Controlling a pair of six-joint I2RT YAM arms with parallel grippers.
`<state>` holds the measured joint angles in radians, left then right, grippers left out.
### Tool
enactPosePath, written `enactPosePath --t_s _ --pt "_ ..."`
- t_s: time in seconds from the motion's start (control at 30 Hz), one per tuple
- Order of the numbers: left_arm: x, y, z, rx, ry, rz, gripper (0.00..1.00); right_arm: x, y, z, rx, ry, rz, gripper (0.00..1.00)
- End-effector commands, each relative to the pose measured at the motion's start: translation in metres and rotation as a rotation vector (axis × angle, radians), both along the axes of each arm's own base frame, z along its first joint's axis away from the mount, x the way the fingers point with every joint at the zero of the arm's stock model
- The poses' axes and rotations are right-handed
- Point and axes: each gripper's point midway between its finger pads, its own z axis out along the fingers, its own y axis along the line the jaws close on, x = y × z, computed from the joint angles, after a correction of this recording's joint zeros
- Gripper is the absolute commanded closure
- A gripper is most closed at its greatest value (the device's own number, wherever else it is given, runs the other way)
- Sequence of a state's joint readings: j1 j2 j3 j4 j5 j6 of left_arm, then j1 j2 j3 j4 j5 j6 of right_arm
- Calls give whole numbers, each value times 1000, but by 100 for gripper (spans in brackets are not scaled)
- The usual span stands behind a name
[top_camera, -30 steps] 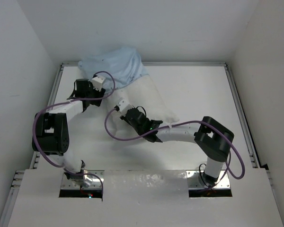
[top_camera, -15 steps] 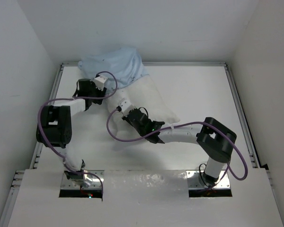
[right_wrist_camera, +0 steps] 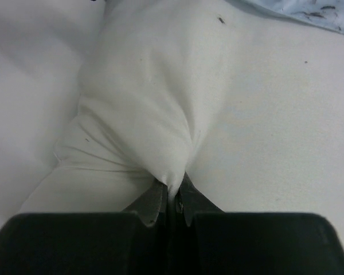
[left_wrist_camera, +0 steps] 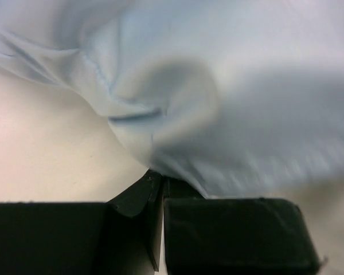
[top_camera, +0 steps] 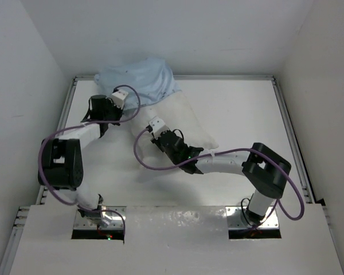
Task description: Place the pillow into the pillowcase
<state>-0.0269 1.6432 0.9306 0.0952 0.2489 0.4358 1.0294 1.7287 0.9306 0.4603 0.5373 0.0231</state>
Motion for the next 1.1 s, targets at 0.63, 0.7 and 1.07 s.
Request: enactPosePath --t_s 0.63,0.7,1.07 --pt "-145 -119 98 -137 -20 -791 100 34 -14 140 520 -303 -231 100" --pt "-160 -121 93 -142 12 -849 100 38 -18 132 508 -294 -249 100" --pt "-135 -79 49 -13 78 -593 67 0 -26 86 258 -210 -13 38"
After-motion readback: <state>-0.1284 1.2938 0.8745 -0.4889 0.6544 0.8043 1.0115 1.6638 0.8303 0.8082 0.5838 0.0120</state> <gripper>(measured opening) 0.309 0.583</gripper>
